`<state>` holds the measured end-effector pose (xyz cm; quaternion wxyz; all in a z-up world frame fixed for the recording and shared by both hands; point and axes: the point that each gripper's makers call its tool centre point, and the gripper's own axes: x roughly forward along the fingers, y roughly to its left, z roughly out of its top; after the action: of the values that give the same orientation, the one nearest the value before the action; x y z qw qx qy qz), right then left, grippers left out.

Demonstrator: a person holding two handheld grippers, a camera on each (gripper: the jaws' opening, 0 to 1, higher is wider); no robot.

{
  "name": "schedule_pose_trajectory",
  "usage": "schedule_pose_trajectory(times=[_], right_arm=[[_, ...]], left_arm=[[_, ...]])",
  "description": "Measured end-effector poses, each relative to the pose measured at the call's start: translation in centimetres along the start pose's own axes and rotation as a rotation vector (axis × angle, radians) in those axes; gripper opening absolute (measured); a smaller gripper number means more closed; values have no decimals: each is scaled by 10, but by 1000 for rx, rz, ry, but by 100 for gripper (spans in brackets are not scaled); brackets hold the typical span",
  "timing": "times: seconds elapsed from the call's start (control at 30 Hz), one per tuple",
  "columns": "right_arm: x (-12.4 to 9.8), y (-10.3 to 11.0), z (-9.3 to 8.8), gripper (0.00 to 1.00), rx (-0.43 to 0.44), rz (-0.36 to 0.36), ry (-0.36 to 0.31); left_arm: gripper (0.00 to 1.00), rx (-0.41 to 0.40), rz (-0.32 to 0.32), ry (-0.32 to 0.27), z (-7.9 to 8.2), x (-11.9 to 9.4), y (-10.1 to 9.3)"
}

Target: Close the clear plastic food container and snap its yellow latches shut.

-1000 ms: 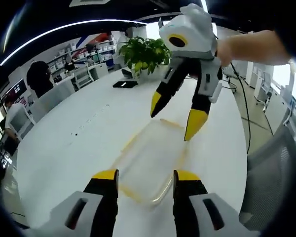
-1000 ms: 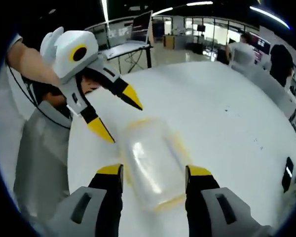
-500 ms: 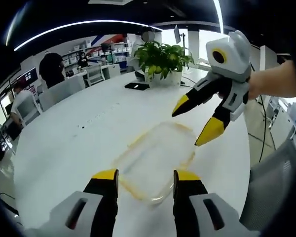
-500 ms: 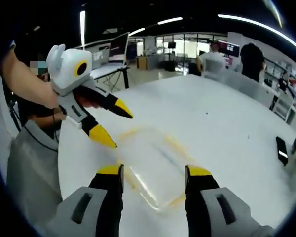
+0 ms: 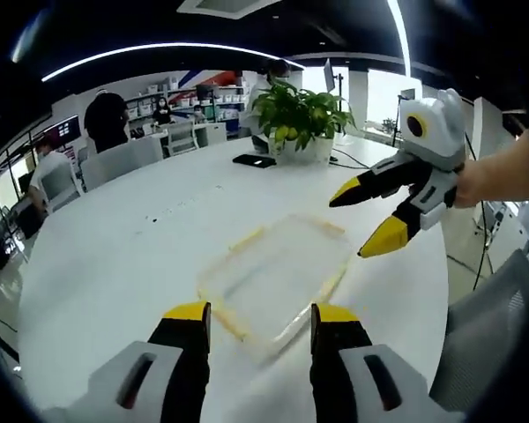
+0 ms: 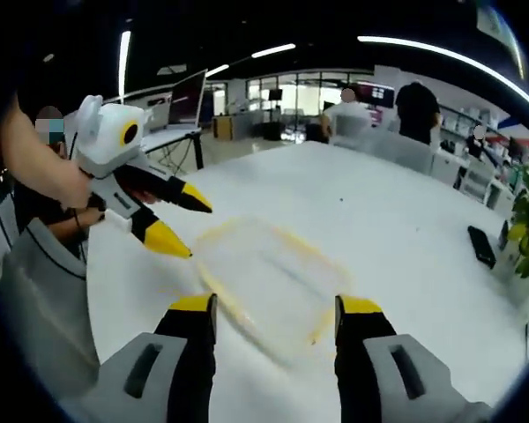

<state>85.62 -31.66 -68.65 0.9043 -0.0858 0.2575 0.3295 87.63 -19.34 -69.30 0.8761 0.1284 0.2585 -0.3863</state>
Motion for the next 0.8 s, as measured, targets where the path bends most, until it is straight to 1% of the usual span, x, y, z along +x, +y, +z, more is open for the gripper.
schedule_pose_trajectory(times=[0.03, 0.13, 0.2, 0.27, 0.4, 0.5, 0.6, 0.8], right_arm=[[0, -1, -4, 51, 14, -4, 7], [0, -4, -14, 52, 12, -21, 21], [2, -4, -20, 52, 12, -12, 39], [4, -6, -25, 52, 0, -16, 56], [9, -8, -30, 53, 17, -8, 62], [11, -10, -33, 52, 18, -18, 71], [12, -9, -36, 52, 17, -16, 74], [18, -3, -48, 52, 8, 6, 100]], left_arm=[[39, -7, -1, 4, -3, 0, 0], [39, -5, -4, 19, -11, 2, -4], [39, 5, -7, 35, -17, 3, -5], [39, 3, -6, 40, -19, 5, -5], [39, 3, -6, 62, -26, 9, -5], [39, 2, -12, 76, -30, 11, -5], [39, 1, -11, 79, -33, 13, -5], [38, -12, -14, 86, -39, 15, -8]])
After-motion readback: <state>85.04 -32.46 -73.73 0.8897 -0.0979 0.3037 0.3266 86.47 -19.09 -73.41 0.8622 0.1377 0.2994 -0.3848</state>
